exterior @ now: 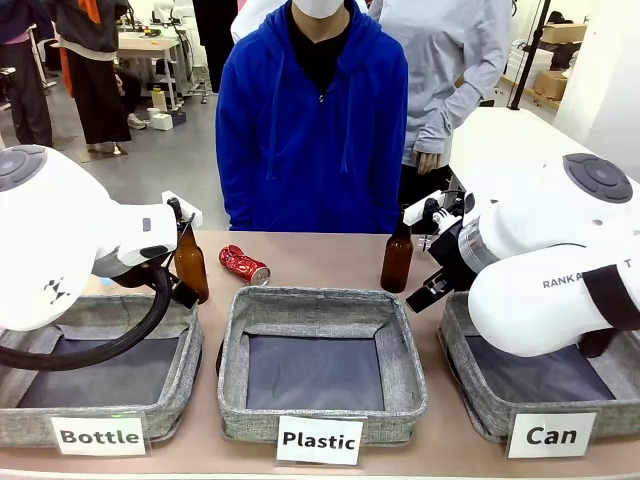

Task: Sort the can waste into the basket.
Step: Pick up the can waste from the table and place it in the right Fabric basket.

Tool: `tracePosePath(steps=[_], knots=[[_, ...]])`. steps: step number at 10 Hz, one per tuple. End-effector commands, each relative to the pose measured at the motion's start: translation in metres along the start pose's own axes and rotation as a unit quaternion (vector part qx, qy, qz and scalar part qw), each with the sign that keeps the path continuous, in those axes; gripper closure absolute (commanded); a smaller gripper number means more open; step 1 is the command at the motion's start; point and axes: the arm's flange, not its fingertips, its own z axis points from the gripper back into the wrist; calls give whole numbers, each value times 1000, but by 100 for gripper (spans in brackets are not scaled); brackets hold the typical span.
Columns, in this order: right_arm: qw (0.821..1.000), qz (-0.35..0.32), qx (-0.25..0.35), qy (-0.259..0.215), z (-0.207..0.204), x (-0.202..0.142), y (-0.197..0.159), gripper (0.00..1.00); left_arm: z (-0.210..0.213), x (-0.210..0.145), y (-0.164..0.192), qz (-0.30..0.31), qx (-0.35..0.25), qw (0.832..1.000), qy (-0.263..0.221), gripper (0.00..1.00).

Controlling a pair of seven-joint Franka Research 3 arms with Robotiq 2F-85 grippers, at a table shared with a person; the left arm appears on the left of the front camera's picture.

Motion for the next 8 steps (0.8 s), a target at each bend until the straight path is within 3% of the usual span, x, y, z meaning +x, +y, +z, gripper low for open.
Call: tracePosePath(steps=[1,6,7,8], knots=[[1000,0,0,0,0,0,0,0,0,0,0,0,0,1000,0,0],[1000,0,0,0,0,0,0,0,0,0,0,0,0,1000,0,0],[999,-7,41,-6,13,2,-2,0,14,1,-4,-13,-46,999,3,0],[996,-19,86,-12,39,4,-12,0,39,7,-11,20,-94,995,7,0]])
